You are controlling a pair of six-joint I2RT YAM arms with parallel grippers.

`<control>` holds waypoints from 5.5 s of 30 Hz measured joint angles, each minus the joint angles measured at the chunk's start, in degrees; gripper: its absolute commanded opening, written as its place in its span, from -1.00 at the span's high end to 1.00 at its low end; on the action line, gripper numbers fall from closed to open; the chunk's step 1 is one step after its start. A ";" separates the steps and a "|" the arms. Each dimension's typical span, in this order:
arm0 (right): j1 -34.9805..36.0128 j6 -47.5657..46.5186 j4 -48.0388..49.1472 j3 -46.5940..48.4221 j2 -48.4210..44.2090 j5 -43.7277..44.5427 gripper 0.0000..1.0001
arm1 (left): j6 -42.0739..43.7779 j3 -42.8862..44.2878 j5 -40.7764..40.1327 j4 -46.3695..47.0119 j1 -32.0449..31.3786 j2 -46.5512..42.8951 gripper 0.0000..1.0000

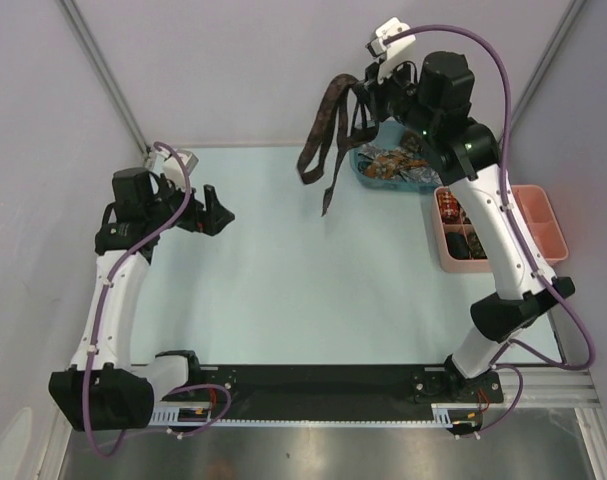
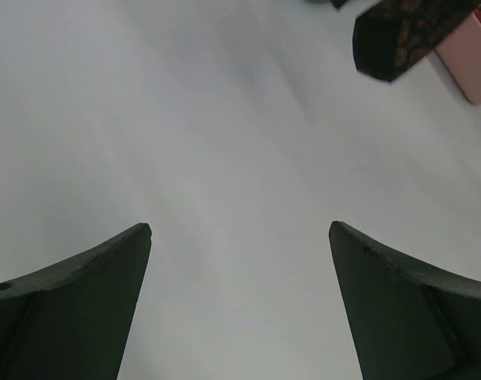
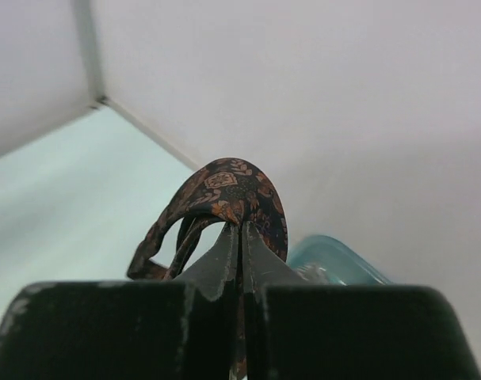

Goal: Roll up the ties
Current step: Place the tie at the center of the board, then flatten out the tie at the center of the board.

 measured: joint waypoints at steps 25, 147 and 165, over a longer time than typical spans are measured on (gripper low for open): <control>-5.33 15.23 -5.73 -62.36 -5.46 -21.68 -0.27 | 42.58 -22.21 -1.42 -13.53 -20.35 -4.46 -0.78; 0.00 9.07 -12.09 -32.96 21.84 -0.35 -0.51 | 48.96 -2.08 -10.71 0.98 -6.05 33.07 -0.99; -2.51 -3.91 -22.58 -48.68 6.45 -13.35 1.00 | 54.66 -7.34 -10.38 -18.93 -5.22 15.04 1.00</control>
